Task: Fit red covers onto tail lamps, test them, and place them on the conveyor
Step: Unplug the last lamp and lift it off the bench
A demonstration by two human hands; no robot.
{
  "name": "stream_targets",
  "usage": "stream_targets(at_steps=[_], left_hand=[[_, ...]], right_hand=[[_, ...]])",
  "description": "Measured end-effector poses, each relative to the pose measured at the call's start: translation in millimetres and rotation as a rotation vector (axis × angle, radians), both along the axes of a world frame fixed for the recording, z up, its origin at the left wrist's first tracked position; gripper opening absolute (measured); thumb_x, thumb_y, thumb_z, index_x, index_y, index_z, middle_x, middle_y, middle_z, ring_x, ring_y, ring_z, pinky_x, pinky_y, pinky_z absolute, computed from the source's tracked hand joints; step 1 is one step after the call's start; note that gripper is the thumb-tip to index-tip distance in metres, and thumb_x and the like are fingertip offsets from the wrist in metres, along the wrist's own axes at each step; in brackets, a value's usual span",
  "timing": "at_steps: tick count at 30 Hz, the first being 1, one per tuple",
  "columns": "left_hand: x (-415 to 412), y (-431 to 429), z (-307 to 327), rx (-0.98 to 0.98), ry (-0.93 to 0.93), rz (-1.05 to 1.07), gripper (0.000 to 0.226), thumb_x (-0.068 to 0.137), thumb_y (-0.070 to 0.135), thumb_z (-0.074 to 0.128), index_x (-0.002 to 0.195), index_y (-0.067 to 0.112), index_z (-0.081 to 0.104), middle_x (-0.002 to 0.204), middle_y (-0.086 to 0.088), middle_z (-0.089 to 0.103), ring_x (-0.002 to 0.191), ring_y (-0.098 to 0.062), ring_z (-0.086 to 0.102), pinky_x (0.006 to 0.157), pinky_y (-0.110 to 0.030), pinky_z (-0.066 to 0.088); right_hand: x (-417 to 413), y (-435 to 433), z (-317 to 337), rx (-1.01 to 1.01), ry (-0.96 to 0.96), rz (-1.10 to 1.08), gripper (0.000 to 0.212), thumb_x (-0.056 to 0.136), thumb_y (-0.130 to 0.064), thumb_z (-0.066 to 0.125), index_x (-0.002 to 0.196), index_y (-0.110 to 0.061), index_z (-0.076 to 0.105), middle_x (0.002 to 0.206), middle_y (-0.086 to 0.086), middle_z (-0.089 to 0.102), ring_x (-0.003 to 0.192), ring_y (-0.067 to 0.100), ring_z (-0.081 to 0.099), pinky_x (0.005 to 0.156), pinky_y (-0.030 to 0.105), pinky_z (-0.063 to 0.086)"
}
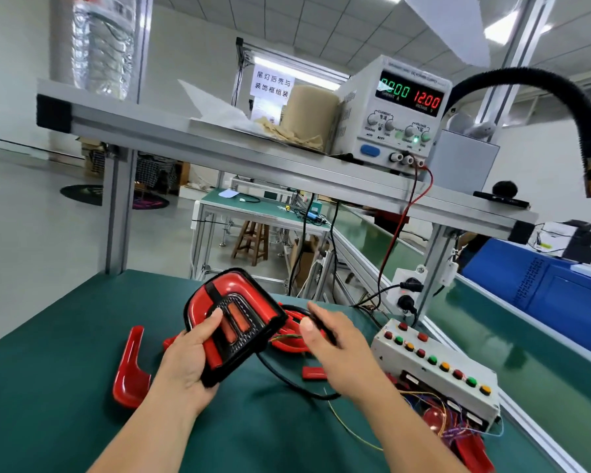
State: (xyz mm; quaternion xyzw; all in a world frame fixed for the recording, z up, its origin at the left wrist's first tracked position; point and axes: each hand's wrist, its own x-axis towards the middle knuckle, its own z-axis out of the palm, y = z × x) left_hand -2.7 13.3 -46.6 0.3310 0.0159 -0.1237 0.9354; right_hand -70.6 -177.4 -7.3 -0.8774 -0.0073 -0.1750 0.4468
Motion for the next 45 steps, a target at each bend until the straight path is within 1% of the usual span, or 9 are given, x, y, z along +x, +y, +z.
stream_targets(at_steps=[4, 9, 12, 15, 25, 30, 36, 40, 45], left_hand=[[-4.9, -1.8, 5.5, -0.073, -0.003, -0.021, 0.027, 0.088, 0.02, 0.064, 0.108, 0.003, 0.068, 0.087, -0.015, 0.076, 0.067, -0.021, 0.075, 0.05, -0.028, 0.058], [-10.3, 1.7, 10.8, -0.14, -0.116, -0.088, 0.041, 0.076, 0.031, 0.065, 0.109, 0.006, 0.068, 0.095, -0.015, 0.076, 0.076, -0.021, 0.076, 0.056, -0.03, 0.06], [-13.7, 0.9, 10.8, -0.077, -0.18, -0.166, 0.044, 0.077, 0.037, 0.066, 0.11, 0.007, 0.068, 0.099, -0.02, 0.074, 0.078, -0.03, 0.075, 0.059, -0.04, 0.06], [-16.8, -5.0, 9.9, -0.023, -0.201, -0.19, 0.04, 0.077, 0.034, 0.07, 0.108, 0.009, 0.07, 0.107, -0.025, 0.071, 0.083, -0.037, 0.074, 0.065, -0.047, 0.059], [-14.6, -2.1, 13.3, -0.221, -0.121, 0.007, 0.029, 0.094, 0.032, 0.056, 0.108, 0.009, 0.068, 0.09, -0.011, 0.077, 0.072, -0.018, 0.075, 0.053, -0.029, 0.059], [-16.6, -3.8, 14.6, -0.063, -0.176, -0.078, 0.034, 0.084, 0.029, 0.062, 0.11, 0.007, 0.068, 0.099, -0.019, 0.075, 0.079, -0.029, 0.075, 0.06, -0.041, 0.061], [-23.8, -19.6, 15.7, 0.099, -0.251, -0.008, 0.03, 0.076, 0.025, 0.069, 0.102, 0.011, 0.072, 0.106, -0.021, 0.073, 0.091, -0.033, 0.073, 0.072, -0.046, 0.06], [-23.8, -15.7, 10.9, 0.092, -0.192, -0.166, 0.04, 0.076, 0.027, 0.071, 0.115, 0.023, 0.065, 0.108, -0.018, 0.073, 0.094, -0.038, 0.072, 0.071, -0.054, 0.057], [-27.9, -24.0, 13.1, 0.378, -0.248, -0.072, 0.065, 0.089, 0.026, 0.069, 0.144, 0.045, 0.04, 0.129, -0.008, 0.065, 0.11, -0.03, 0.067, 0.085, -0.051, 0.057]], right_hand=[[1.9, 15.6, -6.7, -0.083, -0.199, -0.1, 0.028, 0.097, -0.031, 0.056, 0.102, -0.058, 0.053, 0.094, -0.009, 0.059, 0.095, -0.006, 0.052, 0.082, 0.005, 0.037], [1.3, 18.5, -0.9, 0.1, -0.134, -0.208, 0.035, 0.098, -0.035, 0.053, 0.074, -0.018, 0.072, 0.069, 0.001, 0.068, 0.065, 0.006, 0.057, 0.069, 0.035, 0.047], [-0.1, 15.0, 12.9, 0.402, -0.177, -0.262, 0.033, 0.098, -0.028, 0.054, 0.084, -0.002, 0.069, 0.087, 0.019, 0.067, 0.075, 0.026, 0.067, 0.075, 0.043, 0.053], [-5.4, 13.6, 19.6, 0.626, -0.189, -0.194, 0.02, 0.099, -0.021, 0.054, 0.098, -0.021, 0.074, 0.089, -0.001, 0.075, 0.085, 0.004, 0.07, 0.071, 0.027, 0.058], [-27.1, 16.3, -24.4, -0.064, -0.202, -0.044, 0.04, 0.097, -0.019, 0.056, 0.12, -0.051, 0.052, 0.12, -0.017, 0.061, 0.112, -0.011, 0.052, 0.099, 0.01, 0.038], [-6.4, 32.0, -9.8, 0.586, -0.28, -0.205, 0.032, 0.099, -0.008, 0.051, 0.103, -0.036, 0.068, 0.1, -0.011, 0.073, 0.085, 0.006, 0.065, 0.073, 0.013, 0.053], [11.2, 27.7, 7.7, 1.336, -0.023, 0.029, 0.03, 0.1, -0.013, 0.045, 0.122, -0.018, 0.065, 0.075, 0.012, 0.052, 0.076, 0.025, 0.051, 0.101, 0.06, 0.038], [0.4, 26.7, 3.0, 1.271, 0.087, 0.214, 0.038, 0.097, -0.012, 0.043, 0.129, -0.011, 0.061, 0.117, 0.029, 0.059, 0.104, 0.035, 0.058, 0.104, 0.054, 0.042], [-11.8, 12.1, 8.4, 0.931, 0.257, 0.038, 0.04, 0.102, -0.03, 0.041, 0.119, -0.003, 0.066, 0.111, 0.022, 0.07, 0.097, 0.035, 0.069, 0.086, 0.047, 0.055]])
